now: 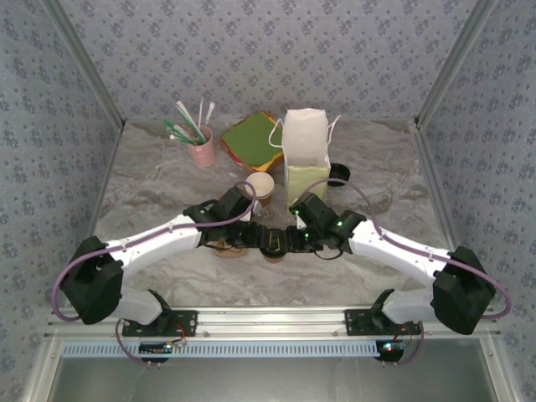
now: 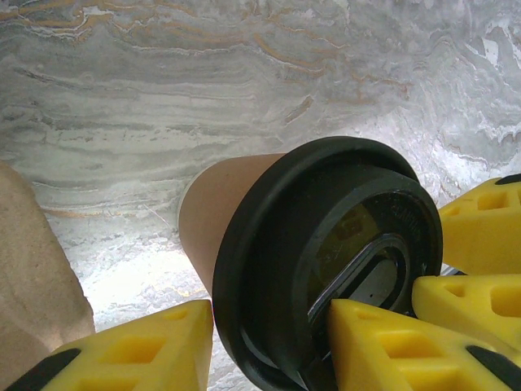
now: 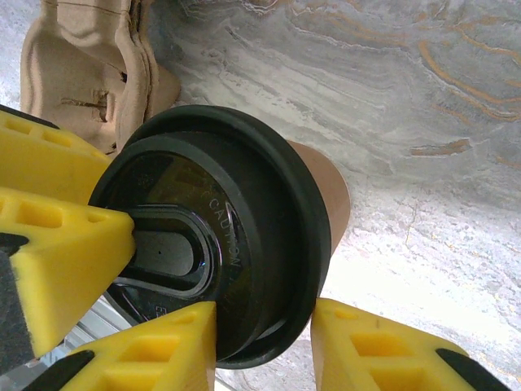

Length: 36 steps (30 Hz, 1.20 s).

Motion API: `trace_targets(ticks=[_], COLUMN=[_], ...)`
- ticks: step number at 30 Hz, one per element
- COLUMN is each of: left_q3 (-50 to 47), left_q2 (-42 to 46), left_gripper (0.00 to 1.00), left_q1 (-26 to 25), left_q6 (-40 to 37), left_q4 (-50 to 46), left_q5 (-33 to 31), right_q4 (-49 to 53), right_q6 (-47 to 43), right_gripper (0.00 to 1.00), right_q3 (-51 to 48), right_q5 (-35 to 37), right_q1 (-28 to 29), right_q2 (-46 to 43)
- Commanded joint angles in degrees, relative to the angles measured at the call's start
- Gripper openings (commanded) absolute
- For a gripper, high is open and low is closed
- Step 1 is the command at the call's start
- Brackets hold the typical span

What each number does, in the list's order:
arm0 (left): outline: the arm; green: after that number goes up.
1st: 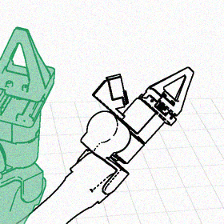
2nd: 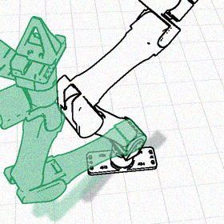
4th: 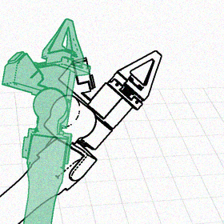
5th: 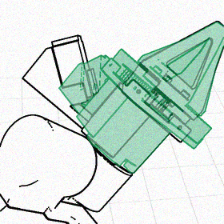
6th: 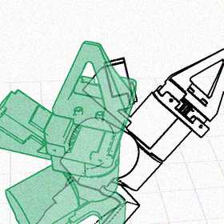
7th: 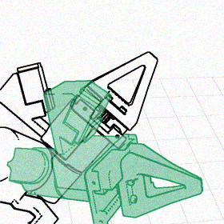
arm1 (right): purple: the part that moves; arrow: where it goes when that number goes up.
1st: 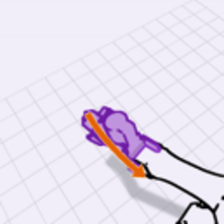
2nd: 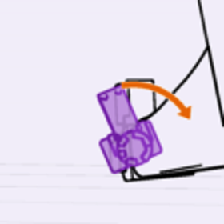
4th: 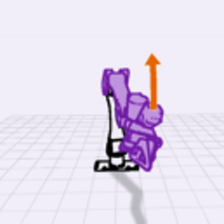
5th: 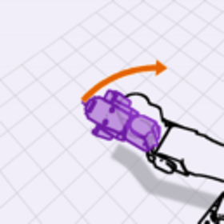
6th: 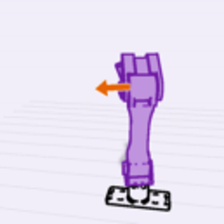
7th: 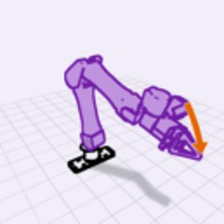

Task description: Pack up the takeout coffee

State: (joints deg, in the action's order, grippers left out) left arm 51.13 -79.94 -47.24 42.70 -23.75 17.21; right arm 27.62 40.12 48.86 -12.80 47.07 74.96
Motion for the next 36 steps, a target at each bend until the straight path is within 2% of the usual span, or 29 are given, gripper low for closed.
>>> trace_targets(ticks=[1, 5, 12, 16, 23, 36], left_q3=[-1.30, -1.04, -0.86, -0.71, 0.19, -2.44], left_q2=[-2.85, -2.70, -2.84, -2.85, -2.68, -3.38], left_gripper=[0.42, 0.42, 0.42, 0.42, 0.42, 0.42], left_q1=[-0.34, -0.33, -0.35, -0.31, -0.35, -0.45], left_q6=[-1.02, -1.29, -1.43, -1.43, -1.52, -1.13], left_q4=[-3.76, -4.02, -3.92, -3.94, -4.53, -2.88], left_q5=[-2.54, -2.67, -2.69, -2.62, -2.68, -2.65], right_q4=[6.57, 6.56, 4.20, 2.85, 4.46, 6.57], right_q6=[-0.86, -0.35, 1.09, 1.16, -0.43, -2.34], right_gripper=[0.35, 0.51, 0.59, 0.58, 0.44, 0.40], right_q3=[-0.77, 3.35, 3.46, 2.56, 2.40, -0.10], right_q5=[1.06, 0.29, -2.38, -3.77, -2.43, -0.30], right_q1=[0.69, 0.66, 0.85, 0.89, 0.86, 2.17], right_q2=[2.17, 0.51, 1.17, 2.82, 6.18, 10.91])
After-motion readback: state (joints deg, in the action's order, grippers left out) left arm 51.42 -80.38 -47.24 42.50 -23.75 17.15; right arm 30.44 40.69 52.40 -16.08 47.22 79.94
